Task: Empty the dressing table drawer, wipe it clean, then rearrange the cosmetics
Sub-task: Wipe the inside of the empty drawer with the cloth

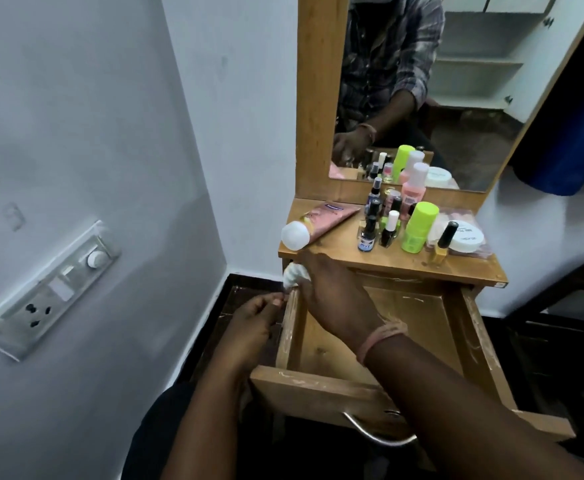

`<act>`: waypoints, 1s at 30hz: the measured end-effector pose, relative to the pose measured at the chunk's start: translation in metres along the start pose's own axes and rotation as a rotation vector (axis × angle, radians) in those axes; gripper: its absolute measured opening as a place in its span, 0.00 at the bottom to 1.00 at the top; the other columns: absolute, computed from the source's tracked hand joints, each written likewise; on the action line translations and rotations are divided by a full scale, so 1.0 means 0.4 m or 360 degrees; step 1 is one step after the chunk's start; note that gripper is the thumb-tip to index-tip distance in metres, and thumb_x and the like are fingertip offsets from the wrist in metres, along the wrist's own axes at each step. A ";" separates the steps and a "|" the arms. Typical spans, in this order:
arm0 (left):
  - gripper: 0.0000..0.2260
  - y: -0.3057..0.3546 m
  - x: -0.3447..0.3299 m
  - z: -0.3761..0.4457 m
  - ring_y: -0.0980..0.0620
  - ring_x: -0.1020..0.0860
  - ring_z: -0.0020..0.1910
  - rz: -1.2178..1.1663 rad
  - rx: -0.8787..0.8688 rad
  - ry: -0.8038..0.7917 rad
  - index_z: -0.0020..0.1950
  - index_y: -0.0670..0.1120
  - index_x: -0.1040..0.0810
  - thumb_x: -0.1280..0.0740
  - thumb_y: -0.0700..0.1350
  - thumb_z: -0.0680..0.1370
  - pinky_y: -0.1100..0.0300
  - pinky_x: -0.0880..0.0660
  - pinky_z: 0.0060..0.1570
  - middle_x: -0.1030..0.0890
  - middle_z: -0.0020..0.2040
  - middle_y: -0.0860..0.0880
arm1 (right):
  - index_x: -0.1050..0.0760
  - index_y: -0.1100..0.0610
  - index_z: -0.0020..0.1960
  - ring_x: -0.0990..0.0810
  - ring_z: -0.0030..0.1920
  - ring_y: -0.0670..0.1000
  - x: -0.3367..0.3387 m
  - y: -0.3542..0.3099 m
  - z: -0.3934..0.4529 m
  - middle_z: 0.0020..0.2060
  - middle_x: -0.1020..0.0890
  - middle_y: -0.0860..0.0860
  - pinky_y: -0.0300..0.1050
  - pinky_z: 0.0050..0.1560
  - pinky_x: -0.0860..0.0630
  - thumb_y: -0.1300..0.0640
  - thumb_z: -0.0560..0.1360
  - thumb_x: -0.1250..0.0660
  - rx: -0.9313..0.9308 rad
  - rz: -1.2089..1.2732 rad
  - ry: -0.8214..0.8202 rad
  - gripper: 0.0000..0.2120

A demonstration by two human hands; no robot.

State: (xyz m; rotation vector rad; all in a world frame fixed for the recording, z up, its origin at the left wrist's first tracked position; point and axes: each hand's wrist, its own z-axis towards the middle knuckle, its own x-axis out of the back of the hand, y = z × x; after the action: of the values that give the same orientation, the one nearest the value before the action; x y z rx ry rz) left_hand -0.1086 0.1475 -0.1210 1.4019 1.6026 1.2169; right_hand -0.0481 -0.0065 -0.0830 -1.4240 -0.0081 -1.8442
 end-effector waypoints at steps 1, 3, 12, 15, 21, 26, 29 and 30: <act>0.09 -0.009 0.001 0.001 0.52 0.18 0.59 0.0072 -0.0008 0.0019 0.60 0.56 0.16 0.36 0.51 0.85 0.50 0.24 0.62 0.14 0.56 0.55 | 0.25 0.48 0.55 0.21 0.49 0.50 -0.014 0.000 0.013 0.49 0.19 0.46 0.47 0.46 0.24 0.59 0.77 0.35 0.0084 -0.0123 -0.0058 0.08; 0.10 -0.031 0.005 0.003 0.55 0.20 0.59 0.0170 -0.0018 0.0053 0.62 0.60 0.20 0.38 0.52 0.85 0.49 0.24 0.61 0.16 0.58 0.57 | 0.24 0.47 0.52 0.20 0.50 0.52 -0.049 0.003 0.027 0.50 0.19 0.47 0.49 0.48 0.22 0.59 0.76 0.34 0.0151 -0.0313 -0.0144 0.08; 0.23 -0.101 0.013 0.012 0.49 0.19 0.48 0.0093 0.0246 0.0031 0.75 0.54 0.27 0.39 0.36 0.83 0.51 0.24 0.47 0.17 0.56 0.50 | 0.16 0.51 0.47 0.23 0.49 0.36 -0.010 -0.006 -0.011 0.47 0.17 0.44 0.28 0.49 0.31 0.67 0.75 0.36 0.0158 0.0222 -0.0449 0.14; 0.27 -0.092 0.015 0.010 0.47 0.18 0.51 0.0095 0.0376 0.0069 0.81 0.53 0.35 0.36 0.40 0.82 0.49 0.19 0.49 0.18 0.62 0.45 | 0.14 0.48 0.49 0.21 0.52 0.38 0.025 -0.067 -0.089 0.49 0.16 0.42 0.30 0.52 0.29 0.63 0.77 0.35 0.0088 0.0254 -0.0594 0.14; 0.25 -0.078 0.015 0.030 0.48 0.18 0.50 0.0279 0.0466 0.0006 0.81 0.45 0.36 0.36 0.42 0.84 0.60 0.20 0.45 0.19 0.65 0.42 | 0.14 0.47 0.52 0.18 0.48 0.42 0.014 -0.101 -0.147 0.47 0.15 0.43 0.31 0.46 0.28 0.62 0.74 0.32 -0.0130 0.0268 -0.0657 0.14; 0.28 -0.075 -0.005 0.042 0.47 0.19 0.43 0.0137 0.0519 -0.0033 0.83 0.47 0.42 0.41 0.33 0.84 0.54 0.20 0.41 0.17 0.46 0.44 | 0.12 0.51 0.42 0.15 0.47 0.45 -0.004 -0.023 -0.016 0.43 0.13 0.45 0.43 0.52 0.18 0.70 0.72 0.33 -0.0244 0.0579 -0.0357 0.17; 0.28 -0.073 -0.009 0.039 0.47 0.18 0.45 0.0121 0.0570 -0.0024 0.84 0.48 0.42 0.42 0.34 0.85 0.55 0.19 0.42 0.18 0.46 0.44 | 0.13 0.51 0.48 0.18 0.48 0.42 -0.008 -0.023 -0.012 0.45 0.14 0.45 0.36 0.49 0.23 0.65 0.73 0.31 -0.0223 0.0274 -0.0347 0.12; 0.28 -0.073 -0.006 0.042 0.44 0.17 0.49 0.0125 0.0563 -0.0033 0.83 0.48 0.41 0.39 0.36 0.85 0.51 0.19 0.48 0.16 0.49 0.42 | 0.14 0.52 0.50 0.19 0.46 0.44 -0.014 -0.026 -0.027 0.45 0.15 0.47 0.38 0.46 0.24 0.62 0.73 0.30 -0.0278 0.0159 -0.0402 0.10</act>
State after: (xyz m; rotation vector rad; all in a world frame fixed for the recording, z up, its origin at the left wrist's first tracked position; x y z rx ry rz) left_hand -0.1028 0.1489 -0.1542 1.7029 1.8269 0.9894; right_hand -0.0627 -0.0009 -0.0871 -1.7396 0.0988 -1.6056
